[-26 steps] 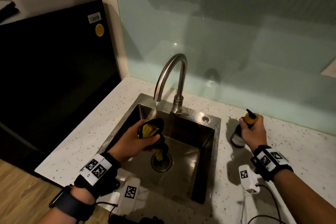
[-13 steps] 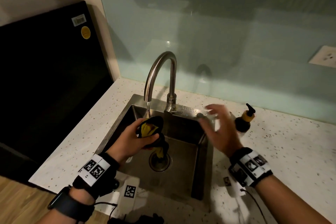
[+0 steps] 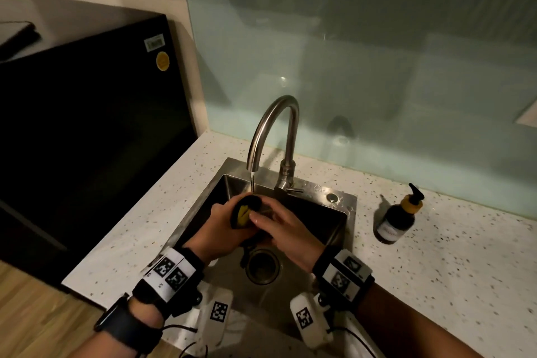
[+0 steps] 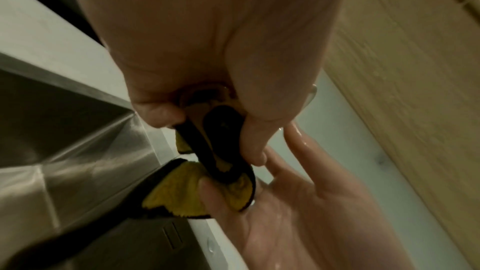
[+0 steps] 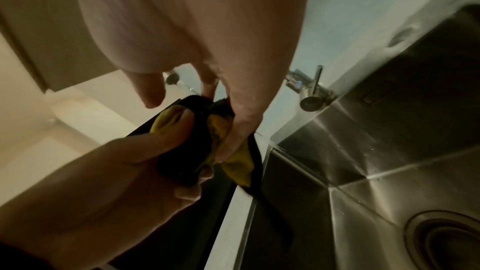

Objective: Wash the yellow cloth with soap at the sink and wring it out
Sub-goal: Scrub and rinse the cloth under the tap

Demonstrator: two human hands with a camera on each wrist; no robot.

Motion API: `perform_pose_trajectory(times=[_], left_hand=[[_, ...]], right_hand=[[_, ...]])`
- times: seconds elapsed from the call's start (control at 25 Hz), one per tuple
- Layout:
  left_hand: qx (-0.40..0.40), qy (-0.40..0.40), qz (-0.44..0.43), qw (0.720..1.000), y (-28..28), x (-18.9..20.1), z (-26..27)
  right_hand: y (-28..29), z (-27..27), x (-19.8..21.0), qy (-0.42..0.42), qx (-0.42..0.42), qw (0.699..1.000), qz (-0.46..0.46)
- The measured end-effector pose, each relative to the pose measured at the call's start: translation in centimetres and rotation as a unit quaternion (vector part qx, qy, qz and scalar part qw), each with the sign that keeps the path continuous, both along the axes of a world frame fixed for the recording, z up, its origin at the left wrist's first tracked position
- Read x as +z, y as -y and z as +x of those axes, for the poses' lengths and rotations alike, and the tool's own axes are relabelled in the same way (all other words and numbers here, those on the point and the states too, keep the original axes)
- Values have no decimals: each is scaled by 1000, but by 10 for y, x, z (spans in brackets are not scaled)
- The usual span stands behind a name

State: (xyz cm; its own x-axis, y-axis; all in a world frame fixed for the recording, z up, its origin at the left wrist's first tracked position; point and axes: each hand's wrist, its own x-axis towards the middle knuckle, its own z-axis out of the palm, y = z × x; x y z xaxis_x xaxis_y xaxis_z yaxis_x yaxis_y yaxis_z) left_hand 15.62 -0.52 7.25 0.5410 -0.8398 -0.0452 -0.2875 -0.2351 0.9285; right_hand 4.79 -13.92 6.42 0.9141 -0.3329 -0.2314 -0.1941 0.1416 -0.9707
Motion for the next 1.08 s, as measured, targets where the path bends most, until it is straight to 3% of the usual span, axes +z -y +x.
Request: perform_pose_trajectory(times=[0.12,0.2,0.28,0.32,0.56,0.68,0.84,0.96,1.08], left_hand=[[-4,-13,70,997,-2,-3,3],[21,-132,19,991,-3,-1,4],[64,-281,-20,957,-2,9,-1],[76,-310,-25,947,-2,12,-3],[48,-313,-30,948,9,23,-12],[83,-272,-40,958,17,18,-15],[100,-254,-83,959,24,11,-12],[112,-258,-95,955,26,9,-8],[96,-256,-76,959,28,12,-9]], right_hand=[[-1,5,0,8,-56,994,-91],[5,7,0,19,-82,984,-158],[8,9,-1,37,-85,979,-179],[8,9,-1,47,-86,979,-179],[14,7,-1,51,-93,957,-270],[16,7,-5,52,-96,945,-308],[21,2,-2,62,12,974,-216],[19,-2,-9,48,71,975,-203],[15,1,-14,45,-24,963,-266]])
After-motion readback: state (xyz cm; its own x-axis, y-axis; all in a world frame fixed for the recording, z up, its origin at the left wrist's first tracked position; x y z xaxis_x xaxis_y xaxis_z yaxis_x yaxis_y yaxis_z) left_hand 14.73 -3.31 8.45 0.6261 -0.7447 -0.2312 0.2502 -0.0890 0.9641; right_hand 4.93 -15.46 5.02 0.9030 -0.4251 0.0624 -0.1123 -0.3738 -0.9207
